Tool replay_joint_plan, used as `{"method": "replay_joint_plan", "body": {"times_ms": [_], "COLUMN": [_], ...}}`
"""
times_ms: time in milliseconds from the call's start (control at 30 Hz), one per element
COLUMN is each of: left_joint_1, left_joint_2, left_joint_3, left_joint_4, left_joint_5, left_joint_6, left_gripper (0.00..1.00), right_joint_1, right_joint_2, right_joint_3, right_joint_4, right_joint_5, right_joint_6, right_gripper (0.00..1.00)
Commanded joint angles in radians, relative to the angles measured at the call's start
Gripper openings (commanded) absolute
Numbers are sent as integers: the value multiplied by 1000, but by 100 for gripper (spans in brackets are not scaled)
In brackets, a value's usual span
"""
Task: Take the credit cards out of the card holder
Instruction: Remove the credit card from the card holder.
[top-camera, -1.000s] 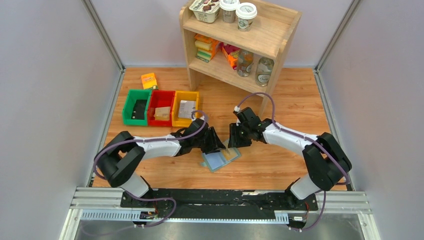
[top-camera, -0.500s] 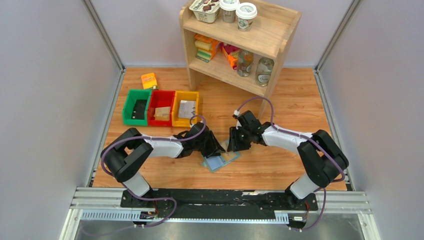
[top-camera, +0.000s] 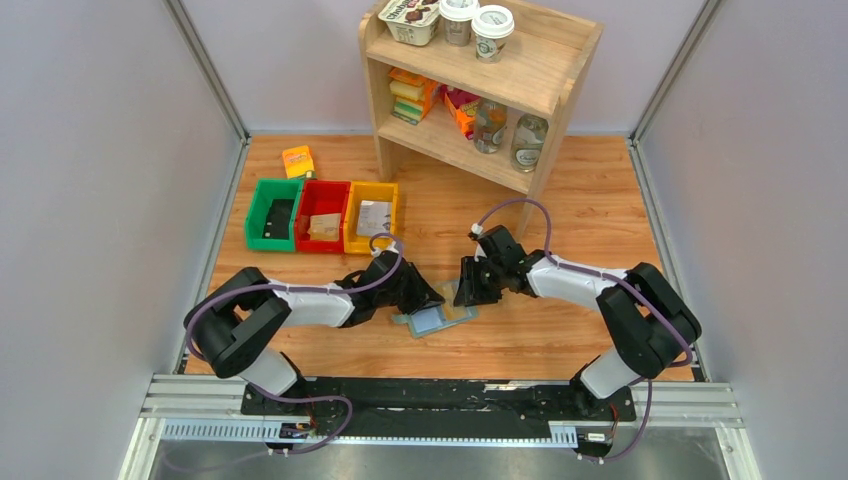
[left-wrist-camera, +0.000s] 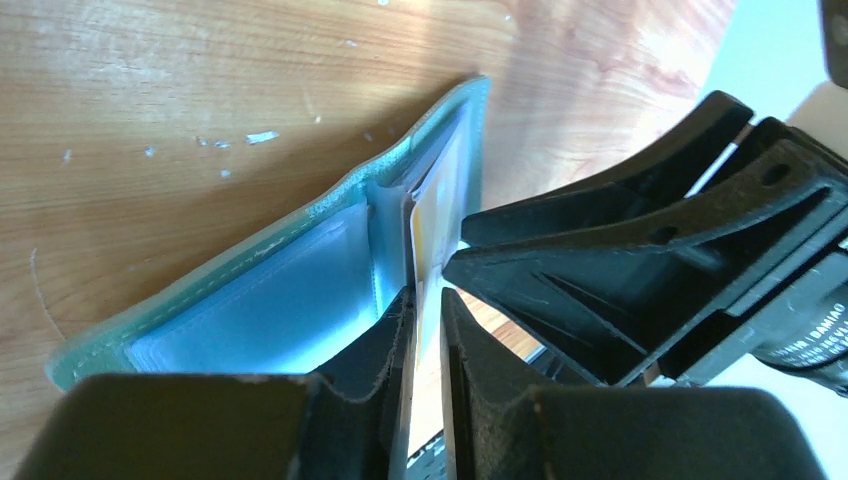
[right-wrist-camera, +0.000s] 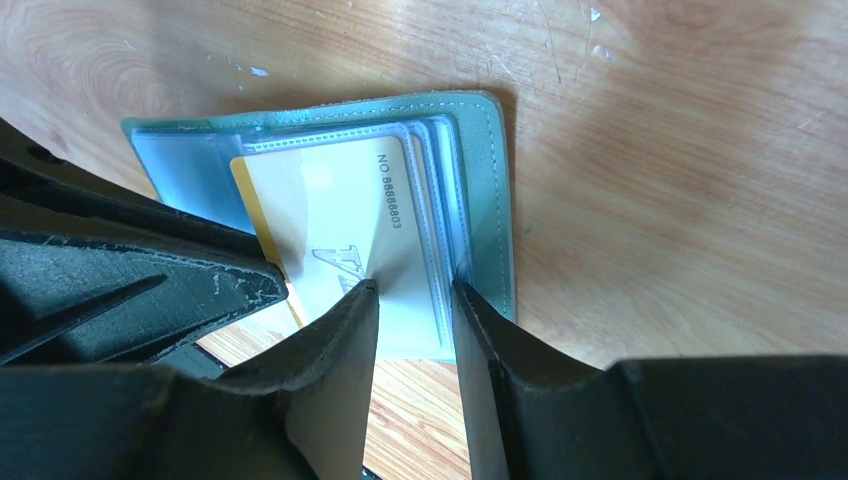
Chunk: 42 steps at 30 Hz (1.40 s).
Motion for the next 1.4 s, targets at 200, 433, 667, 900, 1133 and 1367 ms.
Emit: {"method": "replay_joint_plan", "body": {"times_ms": [200, 433, 667, 900, 1133, 1367], "left_joint_1": [-33, -42, -54, -56, -51, -48], "left_joint_2": [22, 60, 113, 91, -5, -38], "left_joint_3": [-13, -17, 4, -35, -100, -125], "left_joint_4": [285, 382, 408, 433, 419, 419], "left_joint_5": [26, 37, 38, 11, -25, -8], "left_joint_6": [-11, 2, 12, 2, -4, -18], "left_gripper": [21, 24, 28, 21, 13, 13], "right_joint_1": [8, 8, 8, 8, 6, 2], "right_joint_2": [-7, 8, 22, 38, 73, 90], "right_joint_3": [-30, -38, -43, -46, -35, -38], "right_joint_4": [13, 34, 48, 37, 23, 23], "right_joint_5": [-17, -32, -46, -23, -11, 2], "right_joint_6": [41, 56, 67, 73, 76, 85], "right_gripper": [39, 39, 38, 38, 38, 38]}}
